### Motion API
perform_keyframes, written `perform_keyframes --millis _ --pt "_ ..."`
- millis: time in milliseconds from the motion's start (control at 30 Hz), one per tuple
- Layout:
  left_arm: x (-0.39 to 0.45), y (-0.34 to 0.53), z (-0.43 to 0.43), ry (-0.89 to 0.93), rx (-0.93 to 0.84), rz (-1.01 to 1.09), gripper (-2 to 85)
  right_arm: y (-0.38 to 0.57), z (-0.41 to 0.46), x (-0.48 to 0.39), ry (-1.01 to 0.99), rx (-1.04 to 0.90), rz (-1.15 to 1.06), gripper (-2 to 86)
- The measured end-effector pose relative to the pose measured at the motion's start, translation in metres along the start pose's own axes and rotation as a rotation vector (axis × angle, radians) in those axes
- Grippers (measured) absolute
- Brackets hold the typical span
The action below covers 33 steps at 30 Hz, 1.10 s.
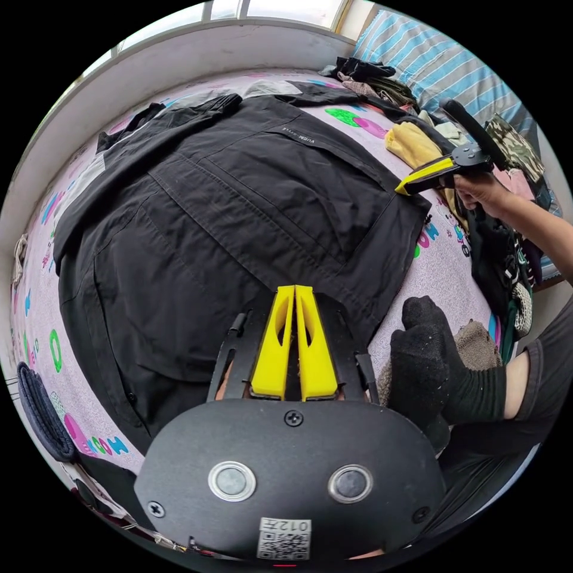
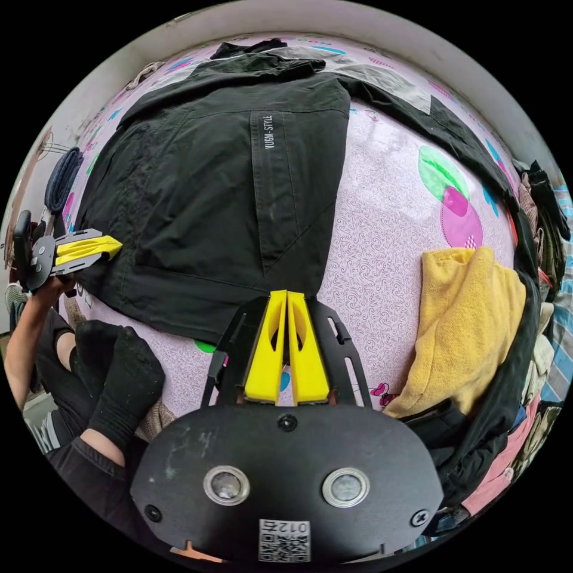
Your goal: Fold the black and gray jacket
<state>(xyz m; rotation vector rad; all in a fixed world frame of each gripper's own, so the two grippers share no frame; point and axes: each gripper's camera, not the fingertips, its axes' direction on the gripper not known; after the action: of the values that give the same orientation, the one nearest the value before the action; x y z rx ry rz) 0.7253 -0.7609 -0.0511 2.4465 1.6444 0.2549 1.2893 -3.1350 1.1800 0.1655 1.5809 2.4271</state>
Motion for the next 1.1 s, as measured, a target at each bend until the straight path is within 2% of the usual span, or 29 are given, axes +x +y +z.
perform_keyframes --millis 267,400,533,733,900,1000,1100 --pt "0.001 -0.018 -0.012 -0.018 -0.084 0.107 0.4 -0.004 -0.046 -0.020 -0.020 -0.037 0.019 -0.9" --pt "-0.032 -0.051 -0.035 -0.018 0.005 0.065 0.4 -0.017 -0.070 -0.019 -0.061 -0.079 0.010 -0.8" --pt "-0.068 -0.092 -0.033 0.017 0.008 0.031 0.4 -0.033 -0.101 -0.017 -0.093 -0.122 -0.015 -0.8" --pt "-0.102 -0.134 -0.007 0.052 -0.062 0.000 0.5 -0.044 -0.146 0.016 -0.245 -0.152 0.025 -0.7" --pt "-0.099 -0.147 -0.014 0.052 -0.141 0.094 0.6 -0.054 -0.188 0.025 -0.270 -0.170 -0.007 -0.8" --pt "-0.096 -0.167 -0.030 0.014 -0.094 0.155 0.6 -0.076 -0.236 0.047 -0.294 -0.059 0.020 -0.8" --pt "-0.101 -0.205 -0.034 0.040 -0.067 0.149 0.6 -0.102 -0.277 0.106 -0.393 0.063 0.171 -0.7"
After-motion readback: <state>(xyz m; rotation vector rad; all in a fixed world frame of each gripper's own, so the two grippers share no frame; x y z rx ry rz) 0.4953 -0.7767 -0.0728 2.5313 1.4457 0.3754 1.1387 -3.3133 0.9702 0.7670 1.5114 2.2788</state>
